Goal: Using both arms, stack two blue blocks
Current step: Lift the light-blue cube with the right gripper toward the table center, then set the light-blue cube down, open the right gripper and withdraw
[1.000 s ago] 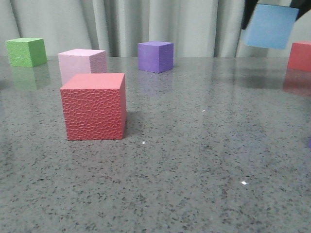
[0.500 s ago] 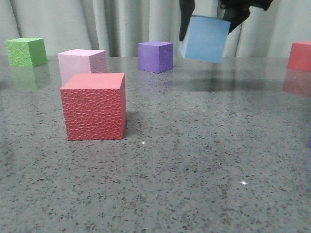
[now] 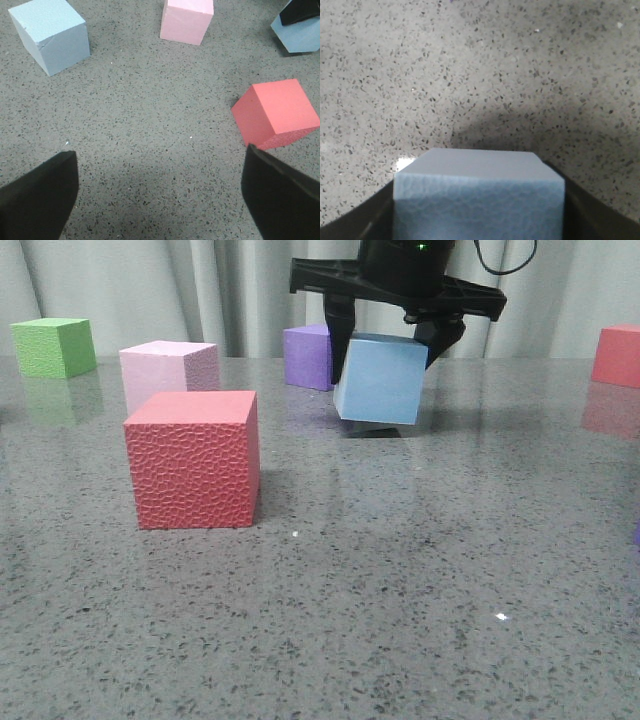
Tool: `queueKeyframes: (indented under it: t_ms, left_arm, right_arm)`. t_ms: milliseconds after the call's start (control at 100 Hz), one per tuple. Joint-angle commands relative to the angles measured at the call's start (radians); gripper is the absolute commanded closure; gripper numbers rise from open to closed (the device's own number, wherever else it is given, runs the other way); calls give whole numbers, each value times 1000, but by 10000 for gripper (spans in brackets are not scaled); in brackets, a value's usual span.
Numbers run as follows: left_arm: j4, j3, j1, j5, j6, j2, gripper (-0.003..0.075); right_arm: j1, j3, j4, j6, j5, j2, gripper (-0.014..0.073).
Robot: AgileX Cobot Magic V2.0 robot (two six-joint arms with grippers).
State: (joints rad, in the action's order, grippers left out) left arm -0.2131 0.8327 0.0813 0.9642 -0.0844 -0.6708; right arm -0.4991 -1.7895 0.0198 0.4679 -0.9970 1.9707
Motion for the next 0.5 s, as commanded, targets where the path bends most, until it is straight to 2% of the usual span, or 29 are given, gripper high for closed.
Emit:
queueKeyframes:
  t_ms: [0, 120, 390, 490]
  left_arm:
    - [-28, 34, -1, -54, 0, -6, 102]
    - [-28, 34, -1, -54, 0, -6, 102]
    - [-28, 34, -1, -54, 0, -6, 102]
    - [-28, 34, -1, -54, 0, -6, 102]
  right_arm:
    - [0, -36, 6, 2, 45, -59, 252]
    - [0, -36, 6, 2, 50, -59, 223]
    - [0, -36, 6, 1, 49, -59, -45]
    - [0, -36, 6, 1, 50, -59, -54]
